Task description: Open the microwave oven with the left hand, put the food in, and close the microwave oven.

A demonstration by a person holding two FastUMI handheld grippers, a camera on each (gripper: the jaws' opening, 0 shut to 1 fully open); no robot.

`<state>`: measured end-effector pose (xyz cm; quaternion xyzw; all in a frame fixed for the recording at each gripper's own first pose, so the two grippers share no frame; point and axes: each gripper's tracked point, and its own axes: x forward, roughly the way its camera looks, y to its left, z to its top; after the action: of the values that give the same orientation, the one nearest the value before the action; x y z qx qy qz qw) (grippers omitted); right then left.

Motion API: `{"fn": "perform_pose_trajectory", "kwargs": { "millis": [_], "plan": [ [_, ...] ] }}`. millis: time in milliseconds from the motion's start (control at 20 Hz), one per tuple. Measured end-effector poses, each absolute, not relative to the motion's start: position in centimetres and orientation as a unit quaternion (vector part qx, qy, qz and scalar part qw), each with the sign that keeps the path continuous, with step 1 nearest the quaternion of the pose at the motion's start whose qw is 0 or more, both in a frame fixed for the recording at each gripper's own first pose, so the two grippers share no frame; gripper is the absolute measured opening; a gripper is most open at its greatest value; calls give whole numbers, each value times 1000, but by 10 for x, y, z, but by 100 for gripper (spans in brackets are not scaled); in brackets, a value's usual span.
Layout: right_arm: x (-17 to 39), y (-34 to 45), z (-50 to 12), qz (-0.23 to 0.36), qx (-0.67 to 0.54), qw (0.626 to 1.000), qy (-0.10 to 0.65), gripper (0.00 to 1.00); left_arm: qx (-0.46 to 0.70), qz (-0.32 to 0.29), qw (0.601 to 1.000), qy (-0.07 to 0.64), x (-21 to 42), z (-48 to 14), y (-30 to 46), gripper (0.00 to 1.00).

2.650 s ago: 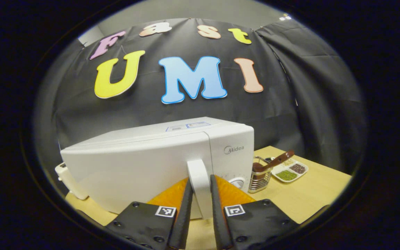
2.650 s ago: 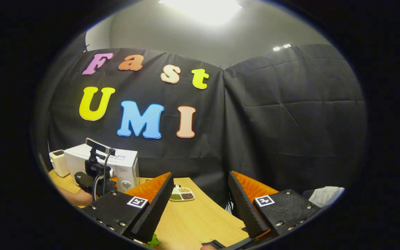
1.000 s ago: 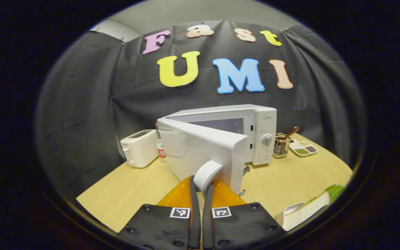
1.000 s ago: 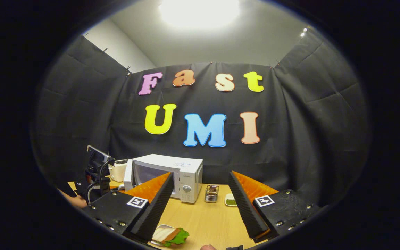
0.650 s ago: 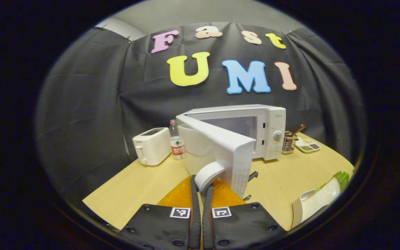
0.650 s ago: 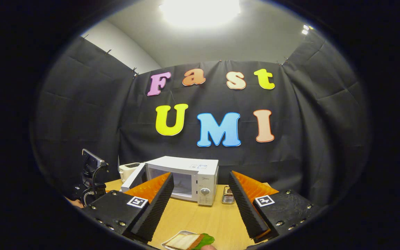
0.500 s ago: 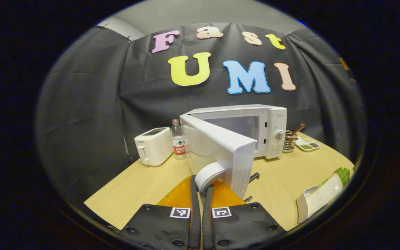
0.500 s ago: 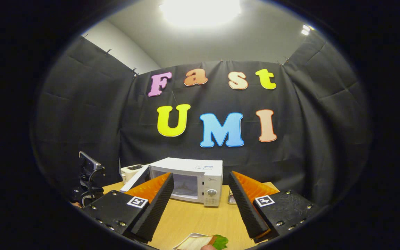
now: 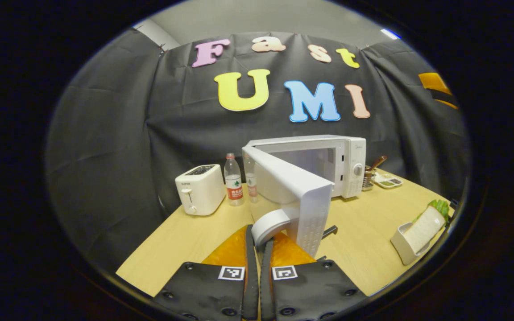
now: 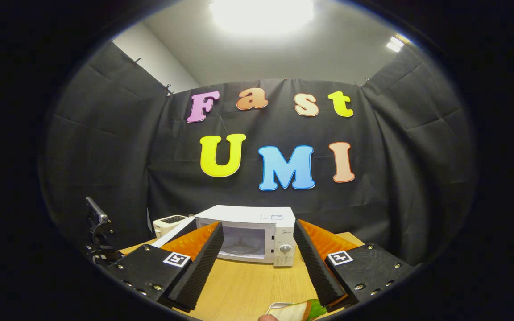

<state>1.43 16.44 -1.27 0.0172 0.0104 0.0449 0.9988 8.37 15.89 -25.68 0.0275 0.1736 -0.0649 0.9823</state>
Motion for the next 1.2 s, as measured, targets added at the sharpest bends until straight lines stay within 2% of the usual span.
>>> {"fn": "perform_pose_trajectory", "kwargs": {
  "millis": [350,500,550,750,850,900,1000,1200],
  "plan": [
    [5,179,-14,16,7,1000,7,96,24,-91,982,166,86,-260,190,11],
    [7,170,-17,15,9,1000,15,96,11,-88,979,182,82,-265,191,18],
    [7,166,-16,17,11,1000,17,96,14,-71,980,184,78,-263,195,25],
    [17,134,-19,19,20,999,28,96,9,-23,985,172,52,-241,201,96],
    [24,116,-24,19,33,998,42,96,13,-6,990,143,40,-216,198,99],
    [28,108,-27,21,39,998,52,96,17,1,991,134,34,-204,195,96],
    [35,97,-36,34,46,995,76,96,9,18,994,109,23,-174,191,100],
    [36,73,-71,47,63,987,137,96,-1,43,997,69,8,-120,182,99]
  ]
}}
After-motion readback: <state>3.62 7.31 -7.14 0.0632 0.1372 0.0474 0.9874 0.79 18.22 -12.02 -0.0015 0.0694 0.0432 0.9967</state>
